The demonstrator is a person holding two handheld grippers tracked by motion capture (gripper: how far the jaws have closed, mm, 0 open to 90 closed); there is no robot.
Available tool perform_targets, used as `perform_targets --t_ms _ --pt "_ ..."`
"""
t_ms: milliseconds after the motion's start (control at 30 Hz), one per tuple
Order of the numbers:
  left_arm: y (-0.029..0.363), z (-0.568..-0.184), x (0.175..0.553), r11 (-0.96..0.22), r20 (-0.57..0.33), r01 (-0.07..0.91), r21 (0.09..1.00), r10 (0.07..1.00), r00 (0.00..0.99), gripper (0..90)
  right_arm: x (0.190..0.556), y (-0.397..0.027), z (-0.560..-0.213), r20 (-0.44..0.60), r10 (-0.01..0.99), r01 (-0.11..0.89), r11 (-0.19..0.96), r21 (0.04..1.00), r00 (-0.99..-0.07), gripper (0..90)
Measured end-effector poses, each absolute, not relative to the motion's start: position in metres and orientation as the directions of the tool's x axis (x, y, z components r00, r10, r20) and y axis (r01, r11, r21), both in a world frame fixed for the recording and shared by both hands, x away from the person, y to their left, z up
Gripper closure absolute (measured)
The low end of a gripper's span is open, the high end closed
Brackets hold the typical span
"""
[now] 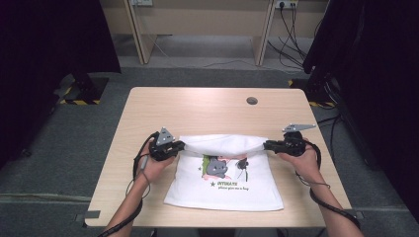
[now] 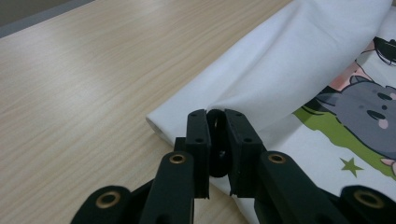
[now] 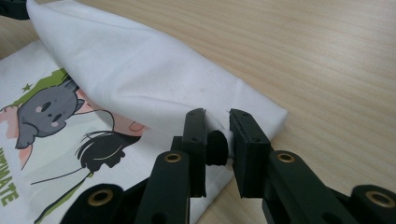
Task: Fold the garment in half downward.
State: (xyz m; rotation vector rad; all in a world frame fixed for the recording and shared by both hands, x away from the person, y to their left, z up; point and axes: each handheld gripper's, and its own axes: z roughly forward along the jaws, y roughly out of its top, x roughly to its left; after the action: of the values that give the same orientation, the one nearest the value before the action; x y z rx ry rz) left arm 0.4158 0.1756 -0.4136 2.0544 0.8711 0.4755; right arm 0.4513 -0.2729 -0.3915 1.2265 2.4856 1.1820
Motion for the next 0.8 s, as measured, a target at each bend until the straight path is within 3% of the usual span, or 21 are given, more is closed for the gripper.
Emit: perform_targets --t_ms 800 --pt "0.179 -0.405 0.398 -0.422 0.055 0.358 0.833 0.707 0.705 80.1 0.439 -0.271 -0.385 0.198 0.696 0.591 0.384 0.71 -0.69 77.3"
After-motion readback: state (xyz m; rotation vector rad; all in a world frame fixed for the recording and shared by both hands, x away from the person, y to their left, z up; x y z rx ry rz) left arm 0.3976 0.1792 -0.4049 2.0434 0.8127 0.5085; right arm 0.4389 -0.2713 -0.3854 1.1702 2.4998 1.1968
